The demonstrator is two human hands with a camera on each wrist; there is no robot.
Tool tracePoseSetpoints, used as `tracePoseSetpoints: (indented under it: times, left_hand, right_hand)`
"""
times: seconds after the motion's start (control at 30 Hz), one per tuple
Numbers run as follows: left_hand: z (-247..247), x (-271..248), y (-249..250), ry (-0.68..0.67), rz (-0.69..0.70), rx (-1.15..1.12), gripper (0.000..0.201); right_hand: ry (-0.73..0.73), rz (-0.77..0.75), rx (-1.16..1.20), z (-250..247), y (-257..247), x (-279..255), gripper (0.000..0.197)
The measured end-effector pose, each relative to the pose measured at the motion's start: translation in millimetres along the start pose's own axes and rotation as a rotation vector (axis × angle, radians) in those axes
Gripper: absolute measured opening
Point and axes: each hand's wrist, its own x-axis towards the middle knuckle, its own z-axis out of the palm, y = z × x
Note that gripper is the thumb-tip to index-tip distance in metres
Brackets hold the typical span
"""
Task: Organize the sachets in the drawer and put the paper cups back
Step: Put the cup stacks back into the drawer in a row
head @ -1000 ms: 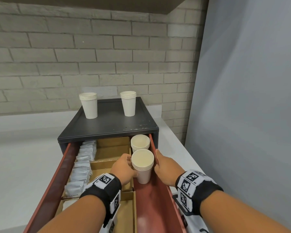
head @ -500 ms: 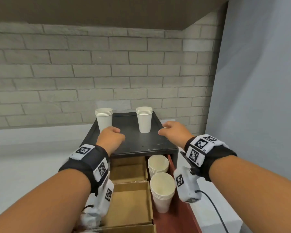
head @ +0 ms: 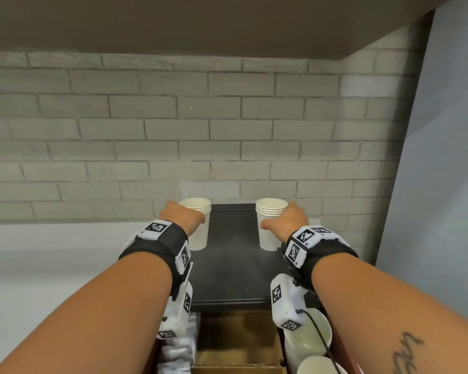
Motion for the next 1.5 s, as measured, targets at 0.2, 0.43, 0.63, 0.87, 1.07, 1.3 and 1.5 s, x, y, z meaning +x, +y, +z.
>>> tracePoseSetpoints:
  times: [0.2,0.43,0.63,0.87,1.07,1.3,1.5]
  left_hand:
    - [9.4,37.9,-10.5,-0.07,-0.122,-0.014,0.084]
    - [11.8,52.9,-14.2,-0.137,-0.172,0.101,0.089]
    - [15.7,55.8,-13.7,-0.29,-0.189,0.14,0.082]
    - [21.3,58.9,-15.5,-0.358,-0.087,0.132,0.08]
    - [26.6,41.1,-3.2,-0.479,0.01,0.155,0.065]
    - [25.2,22.6,4.8,-0.621,0.041,-0.106,0.037]
    - [24.8,-5.1,20.1,-0.681,0.116,-0.365,0.03]
  right_hand:
    - [-0.053,0.154,0.117,8.7,11.0,25.7,0.079]
    - [-0.078,0.132,0.208,37.7,23.8,60.1,0.126]
    - [-0.092,0.146,0.308,40.3,23.2,57.3,0.116]
    - [-0.234,0.078,0.331,38.8,10.1,47.2,0.078]
    - [-0.399,-0.034,0.415,46.9,-6.5,35.5,0.054]
    - [-0.465,-0.068,0.52,30.0,0.1,28.9,0.044]
    - [-0.461,-0.177,0.67,-3.3,-12.9,14.4,0.049]
